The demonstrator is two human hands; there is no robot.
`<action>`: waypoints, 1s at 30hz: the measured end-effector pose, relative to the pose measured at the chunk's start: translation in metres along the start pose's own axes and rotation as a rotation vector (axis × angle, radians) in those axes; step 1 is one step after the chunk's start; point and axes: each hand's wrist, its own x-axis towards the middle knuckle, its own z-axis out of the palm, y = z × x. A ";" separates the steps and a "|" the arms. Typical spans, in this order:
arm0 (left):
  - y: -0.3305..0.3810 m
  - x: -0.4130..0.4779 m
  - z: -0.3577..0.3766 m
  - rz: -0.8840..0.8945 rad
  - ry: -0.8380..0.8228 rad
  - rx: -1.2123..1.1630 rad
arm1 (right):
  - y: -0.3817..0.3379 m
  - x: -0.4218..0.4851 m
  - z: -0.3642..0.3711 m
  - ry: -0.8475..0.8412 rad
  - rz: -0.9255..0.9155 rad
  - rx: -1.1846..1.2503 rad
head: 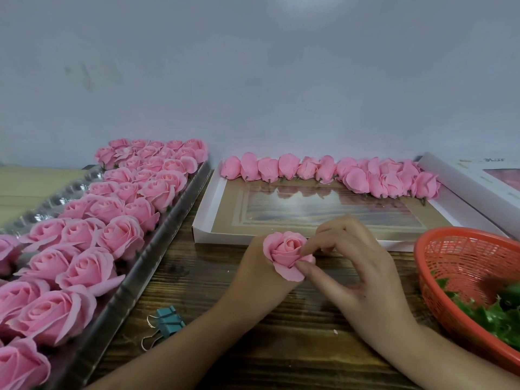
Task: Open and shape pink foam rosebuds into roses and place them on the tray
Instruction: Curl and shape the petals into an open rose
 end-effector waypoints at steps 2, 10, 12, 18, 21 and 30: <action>-0.007 -0.001 0.000 -0.022 0.049 0.010 | 0.000 0.000 0.000 0.002 0.003 -0.006; 0.011 0.006 -0.002 -0.005 -0.076 0.132 | -0.002 0.001 -0.001 -0.007 0.038 0.016; 0.010 0.008 -0.001 -0.007 -0.116 0.132 | -0.001 0.001 0.000 -0.016 0.067 0.025; 0.002 0.006 0.001 0.057 -0.043 0.138 | 0.000 -0.001 0.002 -0.008 0.195 0.125; -0.005 0.006 0.001 0.072 -0.009 0.171 | 0.002 -0.001 0.003 -0.006 0.244 0.200; 0.006 -0.003 0.003 0.066 0.034 0.192 | -0.002 0.000 -0.001 0.059 0.139 0.165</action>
